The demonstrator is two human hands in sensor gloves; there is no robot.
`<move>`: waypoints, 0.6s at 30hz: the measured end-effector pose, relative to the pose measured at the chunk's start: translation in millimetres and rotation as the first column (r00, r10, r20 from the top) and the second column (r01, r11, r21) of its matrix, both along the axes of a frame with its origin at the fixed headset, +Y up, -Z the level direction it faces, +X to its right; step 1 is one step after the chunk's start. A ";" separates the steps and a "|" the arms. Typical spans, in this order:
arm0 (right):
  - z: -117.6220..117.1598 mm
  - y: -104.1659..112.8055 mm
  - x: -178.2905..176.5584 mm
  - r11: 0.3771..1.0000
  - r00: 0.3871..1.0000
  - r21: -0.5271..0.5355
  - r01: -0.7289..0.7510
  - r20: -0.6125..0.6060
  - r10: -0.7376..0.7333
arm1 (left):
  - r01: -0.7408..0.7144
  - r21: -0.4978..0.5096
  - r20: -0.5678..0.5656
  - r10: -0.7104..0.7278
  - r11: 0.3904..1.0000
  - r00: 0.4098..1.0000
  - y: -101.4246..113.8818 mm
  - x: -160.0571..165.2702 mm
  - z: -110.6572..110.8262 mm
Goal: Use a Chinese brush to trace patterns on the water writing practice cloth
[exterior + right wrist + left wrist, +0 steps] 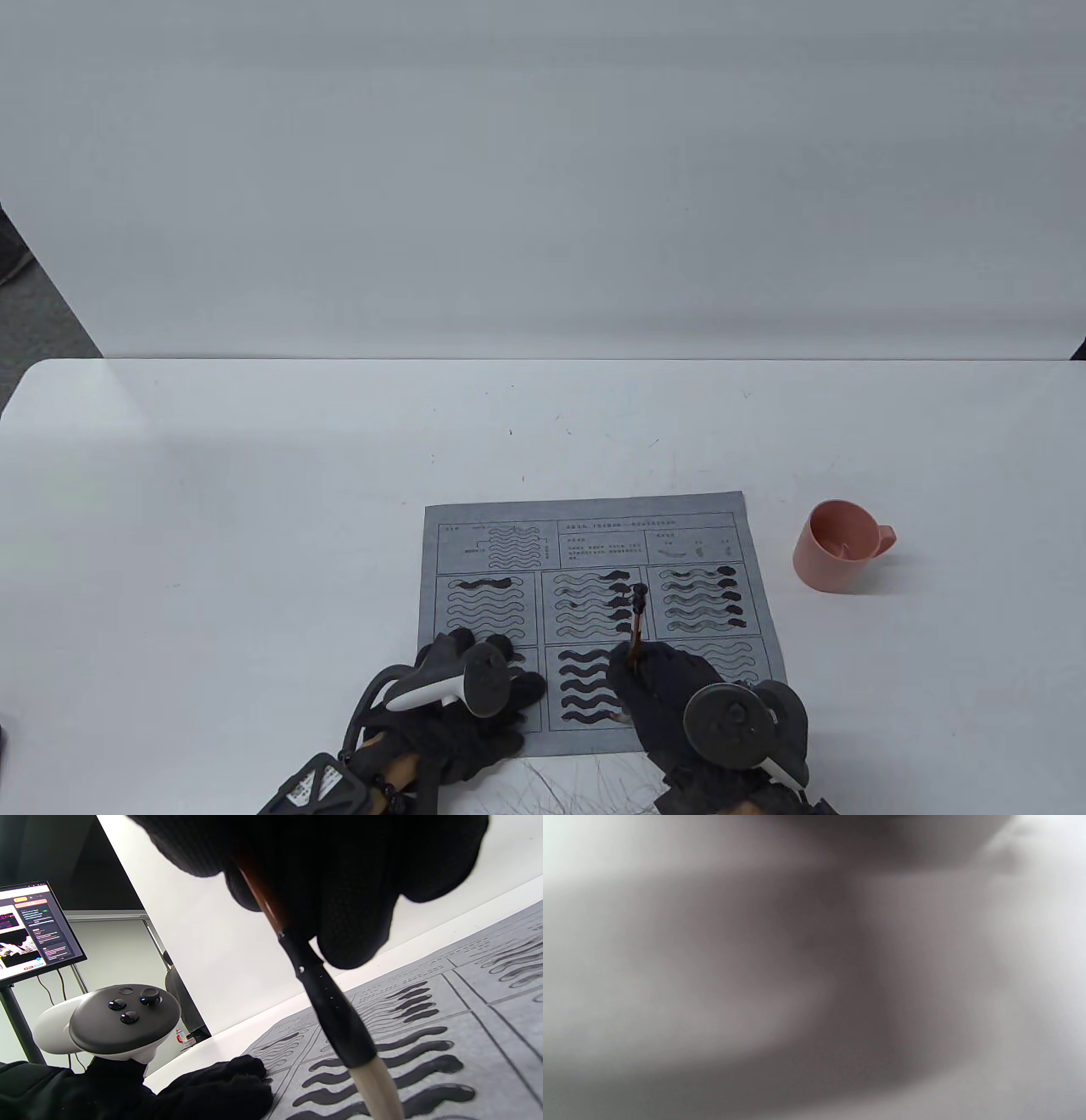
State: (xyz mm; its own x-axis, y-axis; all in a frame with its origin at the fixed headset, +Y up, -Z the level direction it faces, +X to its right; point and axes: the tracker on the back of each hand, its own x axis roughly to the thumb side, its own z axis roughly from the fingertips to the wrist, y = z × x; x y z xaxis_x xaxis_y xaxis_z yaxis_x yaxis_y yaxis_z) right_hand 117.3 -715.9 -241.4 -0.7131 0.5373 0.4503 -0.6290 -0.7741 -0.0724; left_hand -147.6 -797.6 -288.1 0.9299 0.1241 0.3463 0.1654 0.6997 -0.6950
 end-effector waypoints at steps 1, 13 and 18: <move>0.0 0.1 0.0 1.000 1.000 0.001 -0.001 0.000 0.001 | 0.000 0.000 0.000 0.000 1.000 1.000 0.0 0.0 0.0; -1.4 0.8 2.3 1.000 1.000 -0.002 -0.003 0.010 0.003 | 0.000 0.000 0.000 0.000 1.000 1.000 0.0 0.0 0.0; -2.0 1.1 2.9 1.000 1.000 -0.002 -0.004 0.015 0.004 | 0.000 0.000 0.000 0.000 1.000 1.000 0.0 0.0 0.0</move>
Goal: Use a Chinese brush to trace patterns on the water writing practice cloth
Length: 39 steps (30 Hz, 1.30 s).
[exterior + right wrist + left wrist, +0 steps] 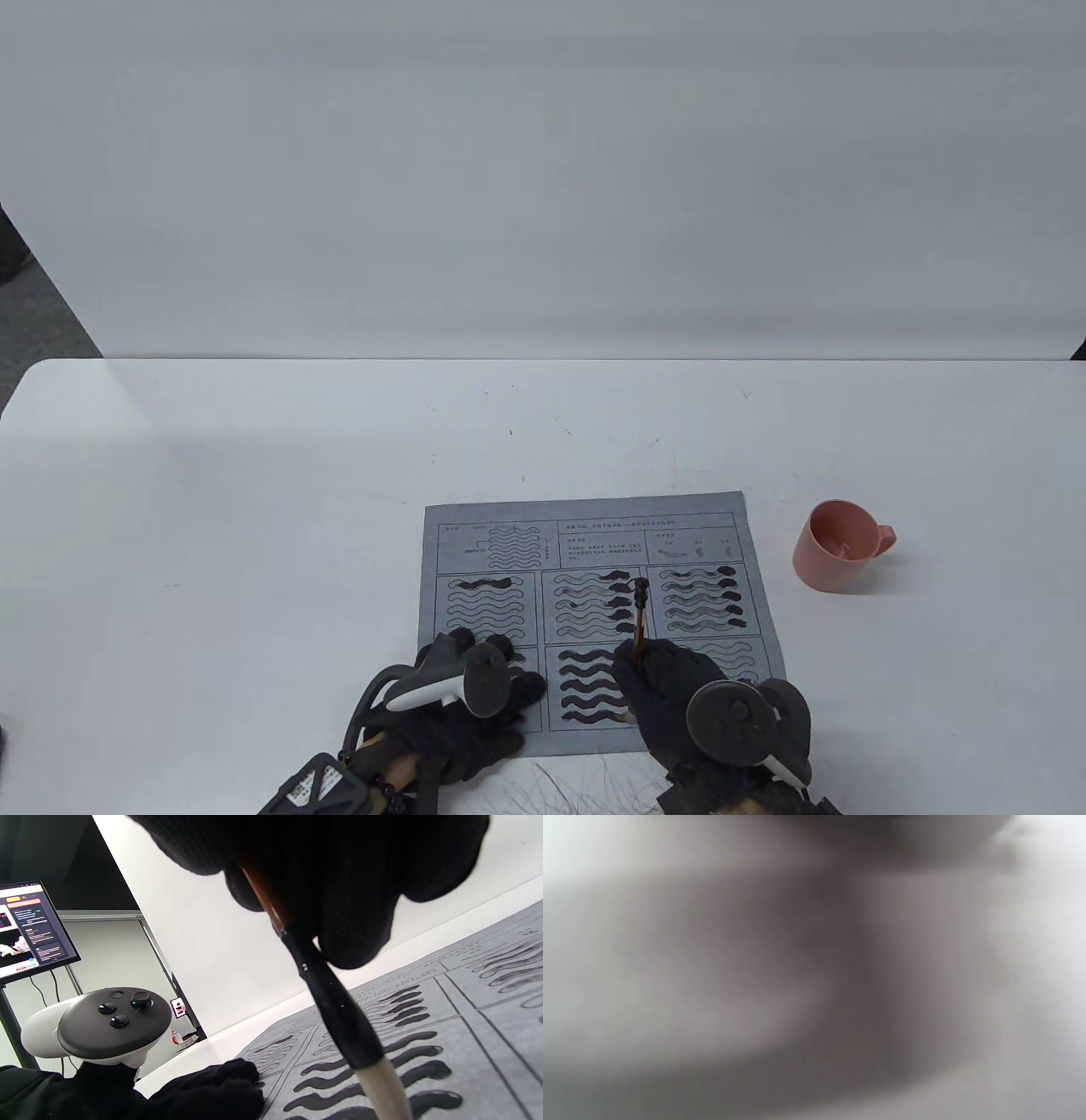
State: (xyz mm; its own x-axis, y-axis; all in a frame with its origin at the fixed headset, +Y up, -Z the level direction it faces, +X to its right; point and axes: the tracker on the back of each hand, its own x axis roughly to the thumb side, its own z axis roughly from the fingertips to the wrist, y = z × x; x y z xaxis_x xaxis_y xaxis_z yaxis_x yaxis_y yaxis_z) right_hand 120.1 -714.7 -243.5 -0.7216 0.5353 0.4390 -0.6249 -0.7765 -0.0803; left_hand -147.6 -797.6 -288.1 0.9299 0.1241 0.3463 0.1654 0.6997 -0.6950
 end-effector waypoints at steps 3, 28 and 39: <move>-0.3 0.3 0.6 1.000 1.000 0.002 -0.001 0.003 0.001 | 0.000 0.000 0.000 0.000 1.000 1.000 0.0 0.0 0.0; -1.7 2.1 3.9 1.000 1.000 0.023 -0.020 0.023 0.019 | 0.000 0.000 0.000 0.000 1.000 1.000 0.0 0.0 0.0; -1.9 2.2 4.6 0.999 0.999 0.023 -0.023 0.029 0.022 | 0.000 0.000 0.000 0.000 1.000 1.000 0.0 0.0 0.0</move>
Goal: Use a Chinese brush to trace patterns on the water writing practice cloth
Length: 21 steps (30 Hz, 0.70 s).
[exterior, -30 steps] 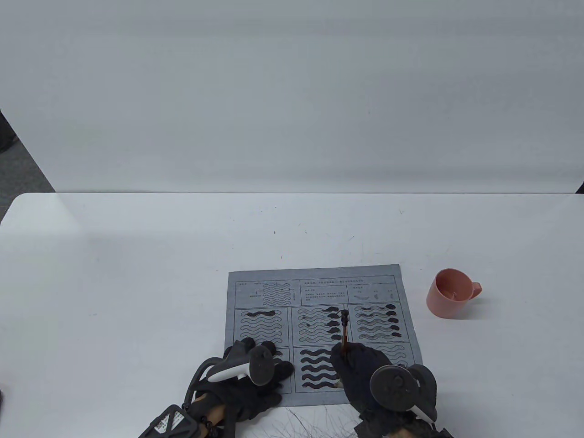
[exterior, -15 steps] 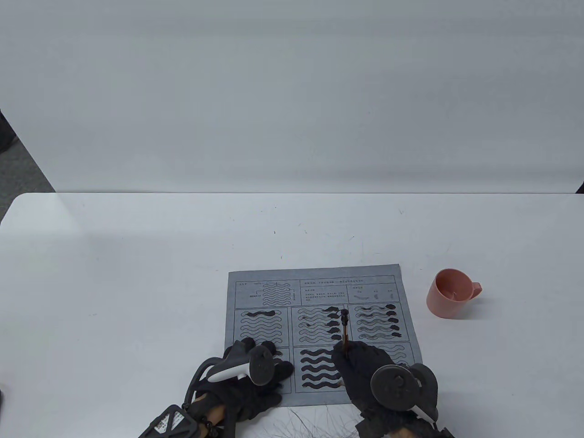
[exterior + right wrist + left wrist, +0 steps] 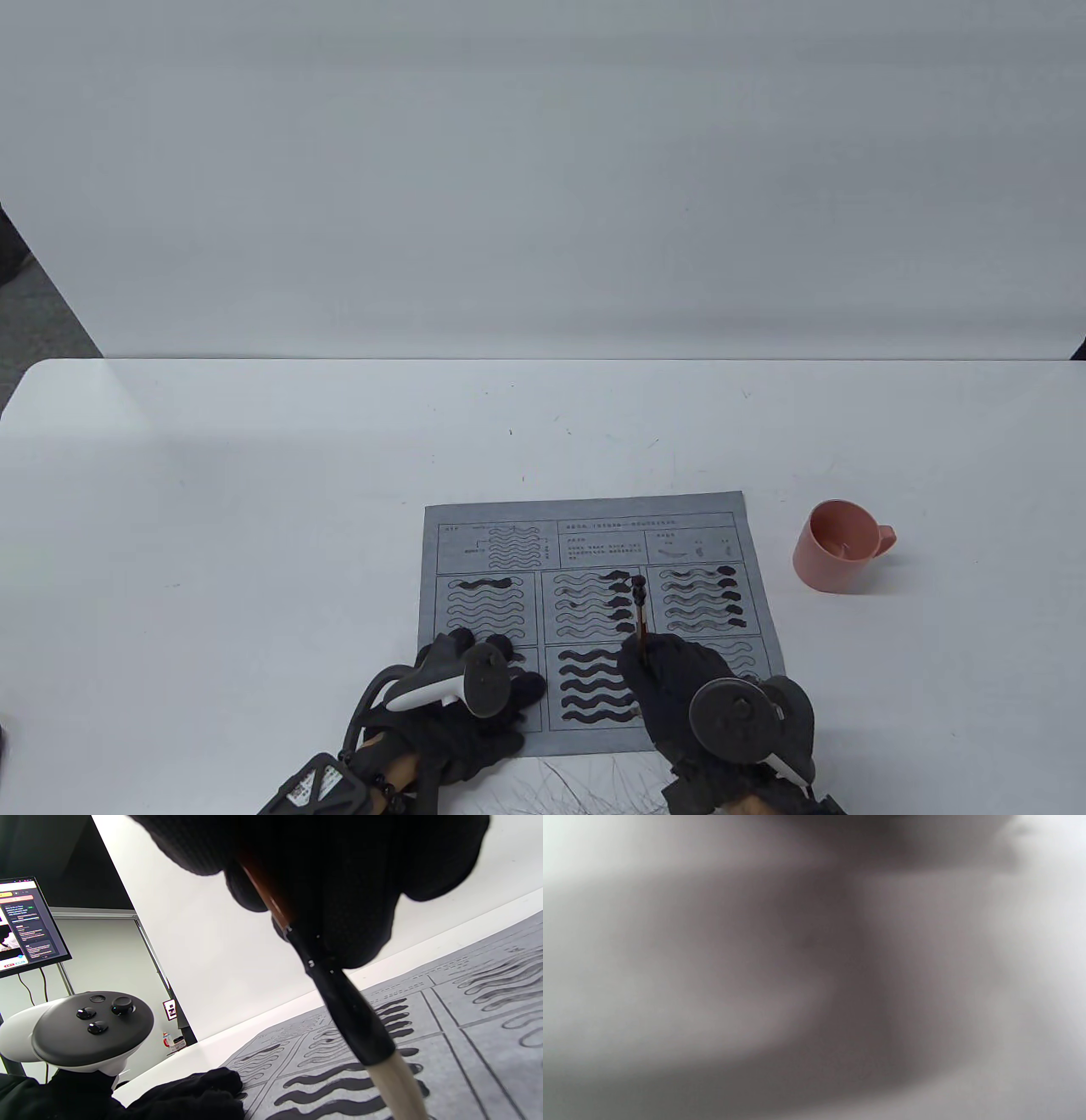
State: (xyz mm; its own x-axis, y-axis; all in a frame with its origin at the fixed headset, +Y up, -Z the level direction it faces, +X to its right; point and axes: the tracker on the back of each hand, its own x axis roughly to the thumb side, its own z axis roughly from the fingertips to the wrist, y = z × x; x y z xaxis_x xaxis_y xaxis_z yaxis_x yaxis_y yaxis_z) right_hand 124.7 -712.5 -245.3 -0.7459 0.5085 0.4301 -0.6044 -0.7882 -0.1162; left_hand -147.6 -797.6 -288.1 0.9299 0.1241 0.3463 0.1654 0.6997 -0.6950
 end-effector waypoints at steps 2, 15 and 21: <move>0.1 0.0 0.2 1.000 1.000 0.002 -0.001 0.001 0.001 | 0.000 0.000 0.000 0.000 1.000 1.000 0.0 0.0 0.0; -0.3 0.4 1.1 1.000 1.000 0.003 -0.015 0.013 0.015 | 0.000 0.001 0.000 0.000 1.000 1.000 -0.1 0.0 0.0; -0.4 0.4 1.3 1.000 1.000 0.003 -0.015 0.015 0.015 | 0.000 0.001 0.000 0.000 1.000 1.000 -0.2 0.1 0.0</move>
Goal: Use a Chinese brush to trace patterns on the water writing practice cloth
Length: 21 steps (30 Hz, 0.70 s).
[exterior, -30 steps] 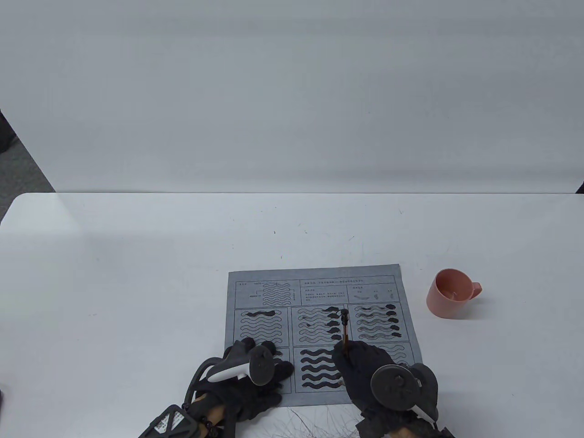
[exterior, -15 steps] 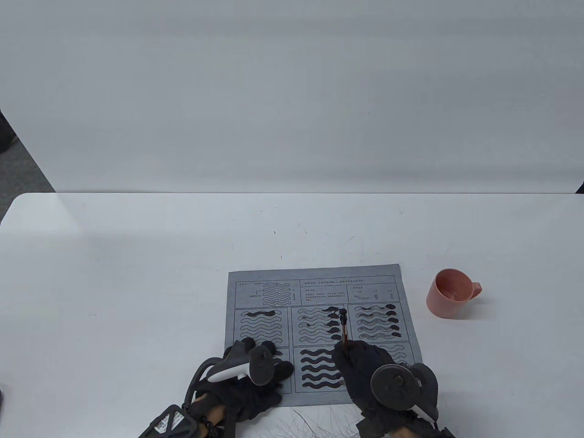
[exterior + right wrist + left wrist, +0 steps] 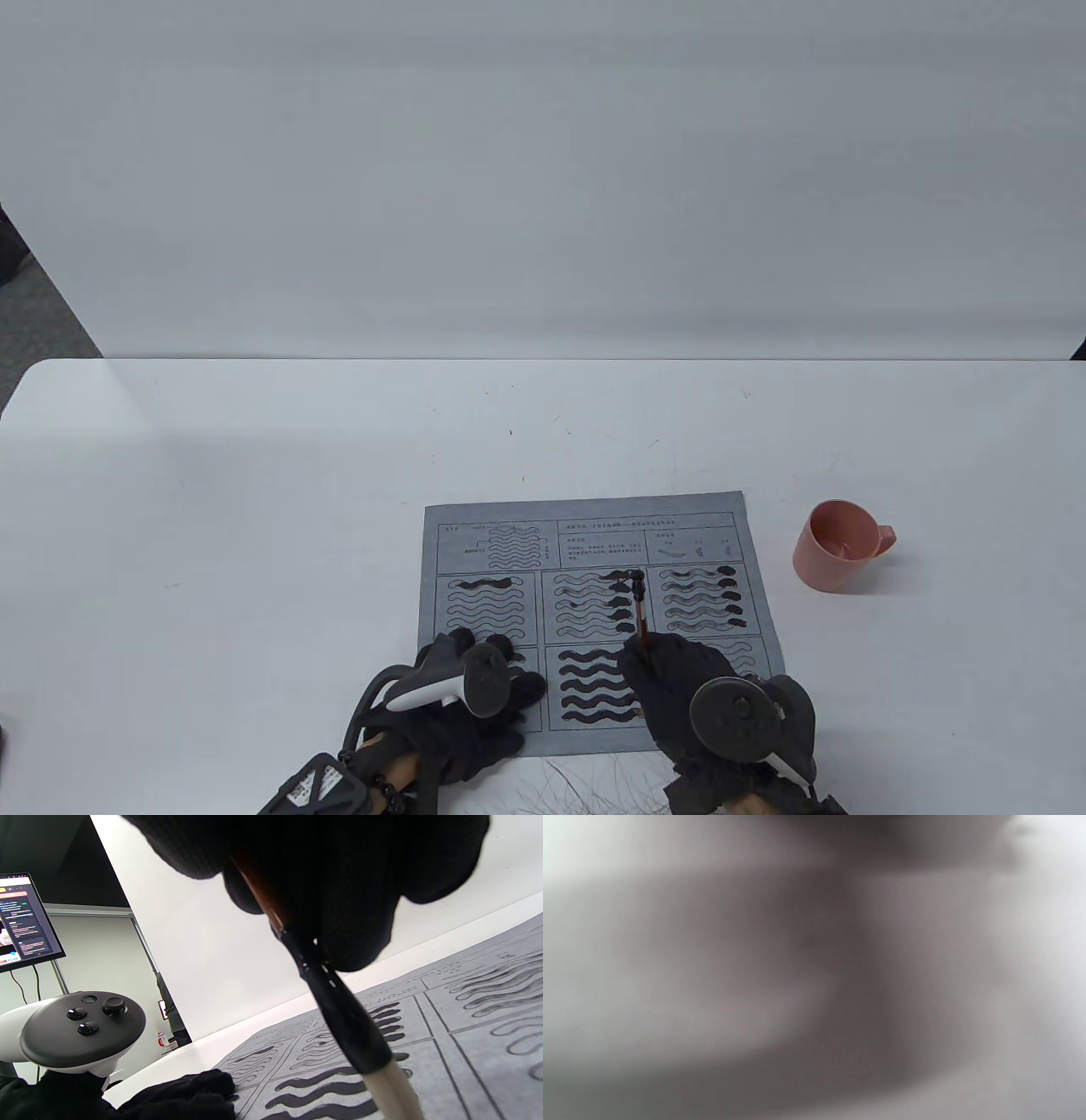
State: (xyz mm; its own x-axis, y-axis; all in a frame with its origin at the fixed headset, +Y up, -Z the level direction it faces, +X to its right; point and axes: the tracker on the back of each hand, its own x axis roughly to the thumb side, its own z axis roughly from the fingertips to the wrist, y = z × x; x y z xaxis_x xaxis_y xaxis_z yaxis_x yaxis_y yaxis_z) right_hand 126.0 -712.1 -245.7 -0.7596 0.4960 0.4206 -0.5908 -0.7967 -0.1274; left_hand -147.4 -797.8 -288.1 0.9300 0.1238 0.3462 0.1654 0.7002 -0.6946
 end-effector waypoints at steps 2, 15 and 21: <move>-0.1 0.0 -0.1 1.000 1.000 -0.002 -0.002 0.000 0.002 | 0.000 0.000 0.000 0.000 1.000 1.000 0.0 0.0 0.0; -0.4 0.2 -0.1 1.000 1.000 -0.007 -0.008 0.002 0.008 | 0.000 0.000 0.000 0.000 1.000 1.000 -0.2 0.0 -0.1; -0.3 0.2 -0.5 1.000 1.000 -0.006 -0.012 0.002 0.012 | 0.000 0.000 0.000 0.000 1.000 1.000 -0.2 0.0 -0.1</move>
